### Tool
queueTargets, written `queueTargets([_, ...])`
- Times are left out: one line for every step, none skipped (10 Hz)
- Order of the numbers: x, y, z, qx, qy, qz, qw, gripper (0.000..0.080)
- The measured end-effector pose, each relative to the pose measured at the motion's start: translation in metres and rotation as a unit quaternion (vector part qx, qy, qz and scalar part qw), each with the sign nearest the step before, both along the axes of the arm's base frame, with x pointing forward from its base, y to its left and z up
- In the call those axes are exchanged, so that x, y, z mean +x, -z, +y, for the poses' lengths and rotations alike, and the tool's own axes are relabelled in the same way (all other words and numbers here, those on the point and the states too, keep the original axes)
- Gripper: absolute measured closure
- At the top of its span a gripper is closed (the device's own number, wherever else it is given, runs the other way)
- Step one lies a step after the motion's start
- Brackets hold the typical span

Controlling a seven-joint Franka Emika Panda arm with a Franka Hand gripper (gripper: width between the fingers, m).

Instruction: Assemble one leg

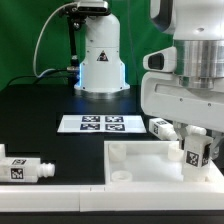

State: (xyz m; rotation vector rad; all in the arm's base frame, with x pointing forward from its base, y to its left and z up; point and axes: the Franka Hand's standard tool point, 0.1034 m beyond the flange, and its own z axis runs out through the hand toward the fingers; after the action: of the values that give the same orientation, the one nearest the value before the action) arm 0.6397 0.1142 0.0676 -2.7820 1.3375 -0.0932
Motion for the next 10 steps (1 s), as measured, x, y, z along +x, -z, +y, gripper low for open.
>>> queueTargets([0.0001,0.0000,-0.0003,0.006,0.040,0.001,0.999,0.0513])
queueTargets([0.0001,0.0000,-0.0002,0.007,0.052,0.002,0.999,0.0513])
queueTargets([-0.0001,0.0000,-0.0004,0.013,0.094,0.004,0.996,0.0513])
queueTargets([0.0000,-0.0001,-0.0011,0.022,0.146,0.006,0.989,0.0512])
queueTargets([0.0004,-0.0002,-0.0023,0.037,0.223,0.011,0.974,0.0512])
queueTargets([0.0007,0.0000,-0.0021,0.055,0.311,0.016,0.949,0.0512])
queueTargets([0.0013,0.0008,-0.0008,0.077,0.394,0.019,0.916,0.0512])
queueTargets([0.0026,0.0009,0.0005,0.093,0.465,0.015,0.880,0.0512])
queueTargets([0.0027,0.0007,0.0002,0.094,0.483,0.015,0.870,0.0512])
queueTargets([0.0026,0.0007,0.0002,0.093,0.497,0.015,0.863,0.0512])
